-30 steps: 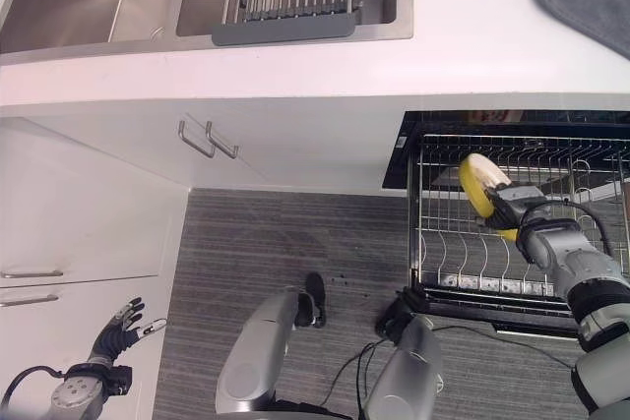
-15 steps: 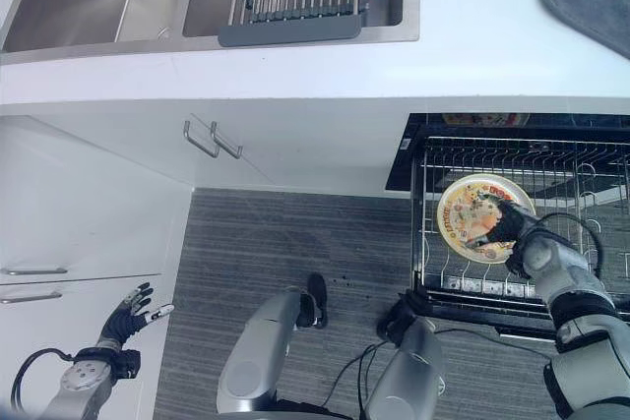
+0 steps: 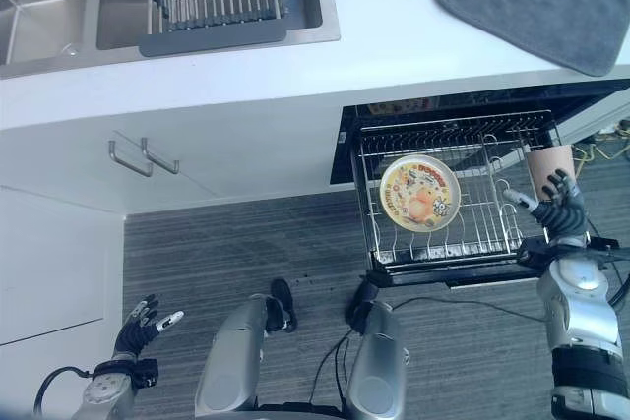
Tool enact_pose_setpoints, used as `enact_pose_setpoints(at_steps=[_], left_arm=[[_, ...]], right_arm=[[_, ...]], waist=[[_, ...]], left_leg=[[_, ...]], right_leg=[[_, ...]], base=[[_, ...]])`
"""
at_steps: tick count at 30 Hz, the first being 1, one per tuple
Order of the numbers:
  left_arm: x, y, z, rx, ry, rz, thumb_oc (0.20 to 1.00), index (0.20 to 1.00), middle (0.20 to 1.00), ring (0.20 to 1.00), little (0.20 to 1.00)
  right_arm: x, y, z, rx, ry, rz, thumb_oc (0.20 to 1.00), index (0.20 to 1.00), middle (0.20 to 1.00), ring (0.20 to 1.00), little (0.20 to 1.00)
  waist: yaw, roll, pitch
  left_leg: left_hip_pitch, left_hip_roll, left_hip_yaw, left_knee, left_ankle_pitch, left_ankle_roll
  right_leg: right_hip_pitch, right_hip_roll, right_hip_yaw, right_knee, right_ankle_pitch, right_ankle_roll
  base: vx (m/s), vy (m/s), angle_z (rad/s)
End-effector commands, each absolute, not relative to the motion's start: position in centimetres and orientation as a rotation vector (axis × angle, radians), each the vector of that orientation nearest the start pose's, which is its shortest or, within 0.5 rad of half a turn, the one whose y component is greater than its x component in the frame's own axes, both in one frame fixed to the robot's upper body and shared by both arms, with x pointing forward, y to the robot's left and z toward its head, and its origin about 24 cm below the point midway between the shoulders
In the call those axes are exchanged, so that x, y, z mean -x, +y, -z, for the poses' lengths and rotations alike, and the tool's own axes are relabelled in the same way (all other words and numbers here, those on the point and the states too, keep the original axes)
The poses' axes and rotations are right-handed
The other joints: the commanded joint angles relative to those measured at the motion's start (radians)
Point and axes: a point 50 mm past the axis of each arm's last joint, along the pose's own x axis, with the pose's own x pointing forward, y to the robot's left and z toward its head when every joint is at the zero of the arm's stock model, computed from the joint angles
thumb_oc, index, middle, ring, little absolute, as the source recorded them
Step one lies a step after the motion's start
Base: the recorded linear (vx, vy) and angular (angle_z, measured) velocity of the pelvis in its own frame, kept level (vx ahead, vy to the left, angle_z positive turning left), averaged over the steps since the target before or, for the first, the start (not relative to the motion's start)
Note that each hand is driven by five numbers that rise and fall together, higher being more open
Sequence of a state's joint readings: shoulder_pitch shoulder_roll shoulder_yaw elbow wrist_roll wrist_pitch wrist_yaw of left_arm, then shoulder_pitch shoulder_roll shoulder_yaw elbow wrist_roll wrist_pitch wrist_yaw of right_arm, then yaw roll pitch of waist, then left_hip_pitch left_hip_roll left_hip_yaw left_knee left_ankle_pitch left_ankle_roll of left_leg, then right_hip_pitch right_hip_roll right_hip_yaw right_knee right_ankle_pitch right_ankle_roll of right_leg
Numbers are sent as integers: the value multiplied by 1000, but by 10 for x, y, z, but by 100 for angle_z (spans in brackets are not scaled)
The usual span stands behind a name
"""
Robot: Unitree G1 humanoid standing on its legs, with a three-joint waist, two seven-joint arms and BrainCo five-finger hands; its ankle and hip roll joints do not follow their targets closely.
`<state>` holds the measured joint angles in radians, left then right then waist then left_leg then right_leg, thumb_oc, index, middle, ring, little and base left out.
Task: Place the dishes in the dishwasher.
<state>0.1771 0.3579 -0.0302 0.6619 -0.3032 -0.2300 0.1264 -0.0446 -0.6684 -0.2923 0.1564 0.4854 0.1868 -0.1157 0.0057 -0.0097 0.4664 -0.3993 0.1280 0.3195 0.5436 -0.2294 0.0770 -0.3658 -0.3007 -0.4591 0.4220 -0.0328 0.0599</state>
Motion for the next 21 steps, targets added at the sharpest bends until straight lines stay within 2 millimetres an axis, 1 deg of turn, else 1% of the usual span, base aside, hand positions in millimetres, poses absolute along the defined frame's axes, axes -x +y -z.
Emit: enact_pose_setpoints(at_steps=[1, 2, 3, 4, 7, 9, 11, 13, 14, 16, 18, 19, 20, 21], left_arm=[[-119, 292, 89, -166, 593, -455, 1000, 1000, 1000, 1000, 1000], [-117, 293, 90, -164, 596, -470, 1000, 1000, 1000, 1000, 1000], [-113, 293, 92, -165, 604, -484, 1000, 1000, 1000, 1000, 1000], [-108, 293, 94, -166, 618, -502, 1000, 1000, 1000, 1000, 1000], [-97, 294, 100, -174, 660, -539, 1000, 1000, 1000, 1000, 1000], [-94, 291, 105, -186, 684, -542, 1000, 1000, 1000, 1000, 1000], [-93, 288, 109, -186, 702, -542, 1000, 1000, 1000, 1000, 1000], [-94, 287, 110, -192, 704, -539, 1000, 1000, 1000, 1000, 1000], [-94, 287, 110, -196, 709, -541, 1000, 1000, 1000, 1000, 1000], [-97, 288, 112, -199, 723, -550, 1000, 1000, 1000, 1000, 1000], [-102, 288, 111, -201, 717, -535, 1000, 1000, 1000, 1000, 1000], [-104, 288, 110, -167, 716, -532, 1000, 1000, 1000, 1000, 1000], [-110, 288, 109, -160, 708, -511, 1000, 1000, 1000, 1000, 1000], [-113, 285, 108, -160, 703, -496, 1000, 1000, 1000, 1000, 1000]], right_arm=[[-243, -348, -101, 31, 67, 441, 1000, 1000, 1000, 1000, 1000], [-237, -348, -98, 31, 65, 434, 1000, 1000, 1000, 1000, 1000], [-232, -348, -95, 47, 64, 427, 1000, 1000, 1000, 1000, 1000], [-227, -347, -96, 61, 52, 419, 1000, 1000, 1000, 1000, 1000], [-219, -351, -109, 103, -7, 431, 1000, 1000, 1000, 1000, 1000], [-214, -355, -114, 86, -51, 461, 1000, 1000, 1000, 1000, 1000], [-211, -357, -111, 76, -52, 515, 1000, 1000, 1000, 1000, 1000], [-208, -358, -108, 58, -47, 542, 1000, 1000, 1000, 1000, 1000], [-205, -359, -105, 45, -40, 559, 1000, 1000, 1000, 1000, 1000], [-198, -360, -98, 46, -14, 595, 1000, 1000, 1000, 1000, 1000], [-192, -359, -91, 35, 15, 612, 1000, 1000, 1000, 1000, 1000], [-190, -362, -89, 67, 42, 625, 1000, 1000, 1000, 1000, 1000], [-189, -366, -90, 96, 56, 663, 1000, 1000, 1000, 1000, 1000], [-188, -370, -90, 94, 63, 691, 1000, 1000, 1000, 1000, 1000]], waist=[[20, -8, -51], [11, -14, -58], [4, -18, -67], [-4, -25, -78], [-19, -39, -116], [-31, -45, -152], [-41, -48, -183], [-47, -48, -200], [-54, -44, -213], [-72, -42, -233], [-89, -41, -251], [-99, -42, -254], [-103, -40, -250], [-100, -38, -245]], left_leg=[[164, 50, 30, -269, 105, -97], [177, 52, 36, -286, 110, -98], [200, 51, 31, -300, 95, -107], [215, 51, 45, -331, 125, -102], [271, 52, 58, -401, 155, -116], [305, 50, 72, -444, 172, -127], [332, 45, 77, -463, 176, -128], [350, 45, 87, -475, 178, -126], [371, 47, 82, -484, 164, -133], [395, 57, 100, -487, 163, -133], [403, 60, 112, -443, 138, -133], [393, 53, 119, -353, 103, -142], [366, 65, 113, -265, 87, -155], [332, 78, 106, -222, 126, -157]], right_leg=[[3, -30, 74, 48, -65, 93], [16, -23, 76, 30, -60, 97], [37, -16, 88, 21, -77, 112], [55, -5, 81, -21, -53, 102], [128, 25, 79, -116, -35, 106], [178, 49, 77, -175, -31, 103], [209, 60, 79, -202, -30, 99], [226, 64, 76, -208, -33, 96], [239, 67, 84, -200, -56, 104], [253, 77, 82, -185, -80, 91], [271, 94, 81, -188, -98, 67], [287, 107, 83, -202, -97, 48], [298, 118, 91, -207, -104, 30], [297, 127, 89, -209, -96, 9]], base=[[-3, 34, -24], [66, 40, -26], [18, 20, -30], [42, 3, -25], [23, -25, -19], [38, -35, -21], [45, -51, -25], [80, -73, -12], [134, -136, -4], [113, -217, -4], [95, -294, -17], [106, -257, -20], [49, -175, -22], [45, -69, -25]])
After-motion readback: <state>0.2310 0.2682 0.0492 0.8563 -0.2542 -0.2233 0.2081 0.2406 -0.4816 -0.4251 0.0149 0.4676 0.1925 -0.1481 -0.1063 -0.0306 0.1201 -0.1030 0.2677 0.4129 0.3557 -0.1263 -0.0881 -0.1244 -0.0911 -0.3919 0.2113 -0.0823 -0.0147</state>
